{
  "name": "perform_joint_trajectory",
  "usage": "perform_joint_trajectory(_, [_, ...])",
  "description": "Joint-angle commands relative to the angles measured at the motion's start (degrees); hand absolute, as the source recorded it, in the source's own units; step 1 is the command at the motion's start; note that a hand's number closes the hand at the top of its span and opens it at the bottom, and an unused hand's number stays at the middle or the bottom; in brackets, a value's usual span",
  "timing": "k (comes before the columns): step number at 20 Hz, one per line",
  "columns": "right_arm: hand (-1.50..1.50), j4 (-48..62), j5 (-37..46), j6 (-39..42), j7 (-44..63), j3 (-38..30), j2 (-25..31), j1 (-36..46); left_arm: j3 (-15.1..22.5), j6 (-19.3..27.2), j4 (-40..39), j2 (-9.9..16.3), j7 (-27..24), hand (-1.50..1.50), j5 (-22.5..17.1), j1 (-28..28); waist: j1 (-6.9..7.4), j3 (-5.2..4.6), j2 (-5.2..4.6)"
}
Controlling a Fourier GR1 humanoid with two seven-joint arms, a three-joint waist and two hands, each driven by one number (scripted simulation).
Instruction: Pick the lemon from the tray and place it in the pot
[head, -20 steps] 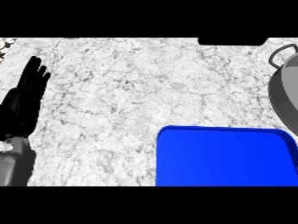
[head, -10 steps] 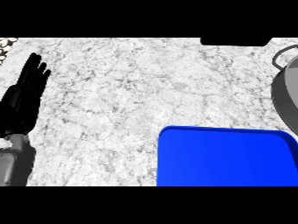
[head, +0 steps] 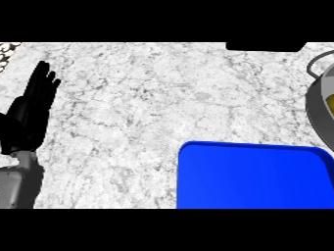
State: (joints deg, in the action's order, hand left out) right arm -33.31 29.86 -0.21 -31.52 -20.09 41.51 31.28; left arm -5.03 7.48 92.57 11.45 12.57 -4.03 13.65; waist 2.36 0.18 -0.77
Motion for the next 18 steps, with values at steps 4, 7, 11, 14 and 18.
perform_joint_trajectory(4, [-1.5,10.7,-6.4,14.0,-7.3,-3.9,0.8,7.5,-1.2,-0.7,-1.6,0.9,-0.5,0.0,-0.4,1.0,-0.12,0.07,-0.19])
perform_joint_trajectory(7, [-1.5,13.3,-11.3,15.8,-10.6,-8.5,-0.4,7.2,-1.8,-1.1,-0.9,0.8,1.0,0.0,-1.8,0.9,-0.58,0.08,-0.07])
perform_joint_trajectory(11, [-1.5,17.8,-15.6,22.8,-7.0,-13.2,5.9,11.3,-0.4,-0.4,1.8,0.8,3.5,0.0,-0.7,1.3,-0.1,0.12,-0.04])
perform_joint_trajectory(14, [-1.5,21.0,-17.2,27.1,-9.6,-15.0,9.0,8.0,1.2,0.6,4.2,-1.0,3.2,0.0,0.5,-1.8,-0.21,0.14,0.02])
perform_joint_trajectory(18, [-1.5,22.8,-18.0,33.7,-10.1,-16.1,14.9,6.0,0.5,0.3,1.4,-1.7,-0.9,0.0,0.3,-2.3,-0.56,0.23,-0.38])
